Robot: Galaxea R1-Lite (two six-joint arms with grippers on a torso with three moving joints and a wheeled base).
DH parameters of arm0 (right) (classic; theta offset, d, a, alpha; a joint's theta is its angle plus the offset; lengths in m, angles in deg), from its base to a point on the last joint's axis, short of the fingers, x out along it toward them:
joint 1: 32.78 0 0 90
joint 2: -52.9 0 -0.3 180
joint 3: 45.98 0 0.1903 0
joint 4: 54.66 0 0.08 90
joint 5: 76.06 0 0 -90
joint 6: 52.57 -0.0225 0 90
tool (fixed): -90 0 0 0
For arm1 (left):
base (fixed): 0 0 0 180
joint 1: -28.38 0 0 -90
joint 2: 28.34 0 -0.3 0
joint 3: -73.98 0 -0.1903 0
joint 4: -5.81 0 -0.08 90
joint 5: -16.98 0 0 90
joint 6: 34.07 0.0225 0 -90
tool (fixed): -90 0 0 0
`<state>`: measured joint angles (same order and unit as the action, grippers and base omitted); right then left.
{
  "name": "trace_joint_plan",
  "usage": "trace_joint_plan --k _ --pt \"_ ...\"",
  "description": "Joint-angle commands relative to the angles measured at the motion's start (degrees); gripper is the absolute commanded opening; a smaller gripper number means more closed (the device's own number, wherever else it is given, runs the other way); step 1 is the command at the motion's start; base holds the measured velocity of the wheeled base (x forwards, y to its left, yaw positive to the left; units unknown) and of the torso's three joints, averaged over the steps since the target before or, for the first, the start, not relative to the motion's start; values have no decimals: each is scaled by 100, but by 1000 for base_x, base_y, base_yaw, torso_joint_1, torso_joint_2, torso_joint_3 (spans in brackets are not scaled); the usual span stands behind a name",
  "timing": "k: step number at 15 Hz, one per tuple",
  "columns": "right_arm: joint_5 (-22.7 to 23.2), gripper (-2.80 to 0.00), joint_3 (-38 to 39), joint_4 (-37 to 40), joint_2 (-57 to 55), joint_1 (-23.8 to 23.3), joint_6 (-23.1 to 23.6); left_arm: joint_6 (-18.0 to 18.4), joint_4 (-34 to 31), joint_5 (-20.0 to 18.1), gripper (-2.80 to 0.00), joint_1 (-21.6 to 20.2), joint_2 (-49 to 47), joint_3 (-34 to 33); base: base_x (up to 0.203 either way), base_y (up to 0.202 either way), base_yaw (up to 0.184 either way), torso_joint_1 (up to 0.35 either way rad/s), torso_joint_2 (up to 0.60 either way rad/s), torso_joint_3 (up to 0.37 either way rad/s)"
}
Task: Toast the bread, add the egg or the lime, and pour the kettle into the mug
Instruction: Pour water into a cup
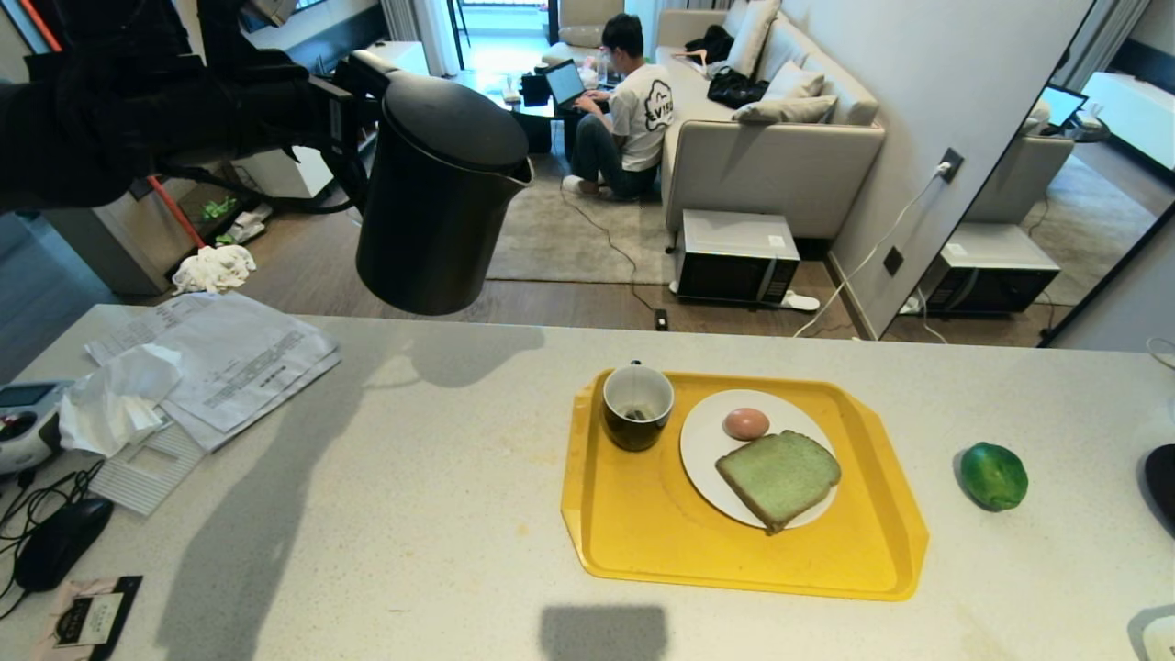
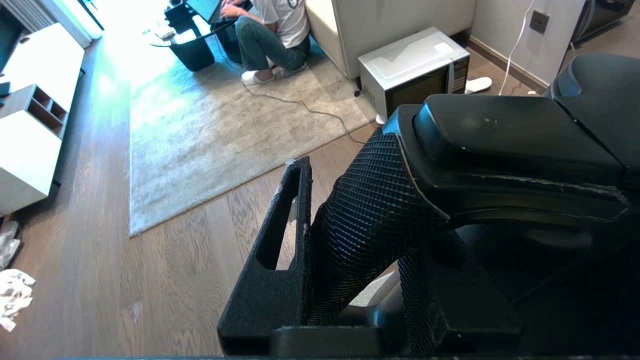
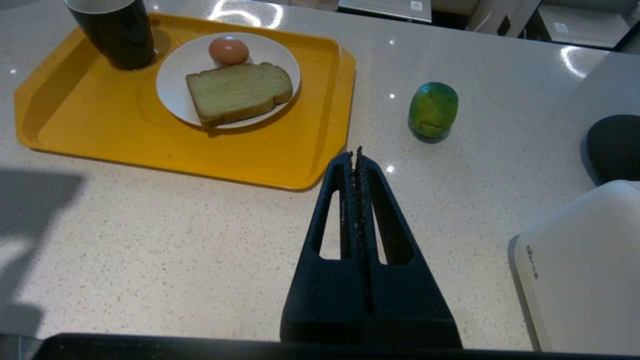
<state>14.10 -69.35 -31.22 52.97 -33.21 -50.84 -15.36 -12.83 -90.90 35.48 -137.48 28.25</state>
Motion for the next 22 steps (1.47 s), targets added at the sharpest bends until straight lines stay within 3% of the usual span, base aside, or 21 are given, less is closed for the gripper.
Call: trace_joint_plan --k 1,7,11,15,20,22 --pt "2 -280 0 -7 -7 0 -6 2 0 -21 -280 1 97 10 0 0 0 66 -123 -54" --pt "2 -280 0 -7 -7 0 -6 -136 -214 -20 -280 12 448 10 0 0 0 7 -27 -4" --pt "2 -280 0 -7 -7 0 -6 -515 -199 178 -280 97 653 -114 0 0 0 0 0 0" --pt "2 -280 0 -7 -7 0 -6 -748 153 224 -280 97 936 -845 0 0 0 0 0 0" --pt "2 -280 0 -7 -7 1 -6 -897 338 636 -280 107 767 -869 0 0 0 0 0 0" --pt "2 -280 0 -7 -7 0 -6 -871 350 1049 -280 176 553 -811 0 0 0 1 1 -43"
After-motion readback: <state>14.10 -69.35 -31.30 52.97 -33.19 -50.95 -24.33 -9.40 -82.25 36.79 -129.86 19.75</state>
